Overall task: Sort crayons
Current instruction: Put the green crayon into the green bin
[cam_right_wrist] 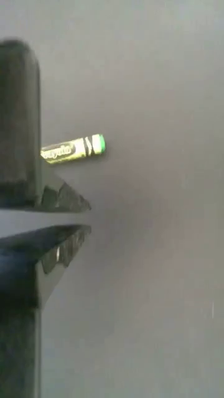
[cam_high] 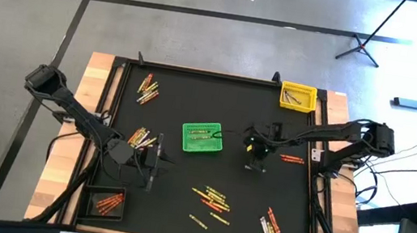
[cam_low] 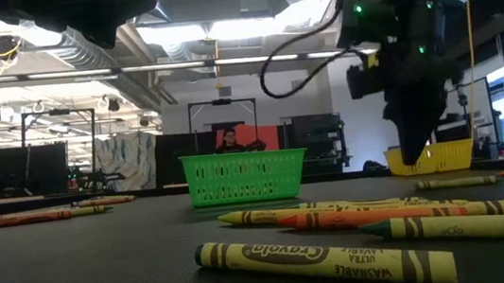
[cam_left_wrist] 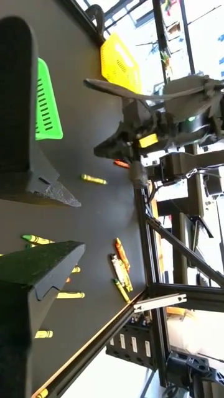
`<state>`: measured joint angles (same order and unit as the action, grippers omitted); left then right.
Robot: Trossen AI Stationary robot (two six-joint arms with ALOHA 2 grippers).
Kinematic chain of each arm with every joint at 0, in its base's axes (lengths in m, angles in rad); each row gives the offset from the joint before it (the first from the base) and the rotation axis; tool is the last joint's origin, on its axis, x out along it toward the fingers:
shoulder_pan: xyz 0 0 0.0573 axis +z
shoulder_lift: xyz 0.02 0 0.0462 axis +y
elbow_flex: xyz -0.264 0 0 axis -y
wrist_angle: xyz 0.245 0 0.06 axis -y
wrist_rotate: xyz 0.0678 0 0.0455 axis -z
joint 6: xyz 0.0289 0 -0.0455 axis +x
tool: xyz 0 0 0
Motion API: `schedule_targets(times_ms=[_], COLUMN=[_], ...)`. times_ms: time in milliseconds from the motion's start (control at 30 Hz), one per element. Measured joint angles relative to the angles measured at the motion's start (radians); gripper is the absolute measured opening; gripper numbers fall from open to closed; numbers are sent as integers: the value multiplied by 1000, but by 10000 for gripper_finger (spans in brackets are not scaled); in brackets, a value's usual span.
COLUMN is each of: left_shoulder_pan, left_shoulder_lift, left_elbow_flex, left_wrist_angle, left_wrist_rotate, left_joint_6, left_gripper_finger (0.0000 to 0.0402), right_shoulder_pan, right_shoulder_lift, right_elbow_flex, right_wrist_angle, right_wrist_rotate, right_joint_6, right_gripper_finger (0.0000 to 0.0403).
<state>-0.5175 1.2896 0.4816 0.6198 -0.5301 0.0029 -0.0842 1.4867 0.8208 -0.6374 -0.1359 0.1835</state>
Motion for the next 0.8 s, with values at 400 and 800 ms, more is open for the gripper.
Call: schedule_targets(times_ms=[400,800], left_shoulder_pan=[-3,-3], left_shoulder_lift=[0,0], left_elbow_flex=[0,0], left_wrist_angle=[1,0], left_wrist_rotate=[0,0], left_joint_6=[-1,-21], left_gripper_finger=[86,86], right_shoulder_pan=[334,573], right_shoulder_lift=[-4,92], right_elbow_flex=[32,28], right_wrist_angle=[-75,71], right_wrist_rotate=[91,172], right_joint_6=[183,265], right_gripper_finger=[177,155])
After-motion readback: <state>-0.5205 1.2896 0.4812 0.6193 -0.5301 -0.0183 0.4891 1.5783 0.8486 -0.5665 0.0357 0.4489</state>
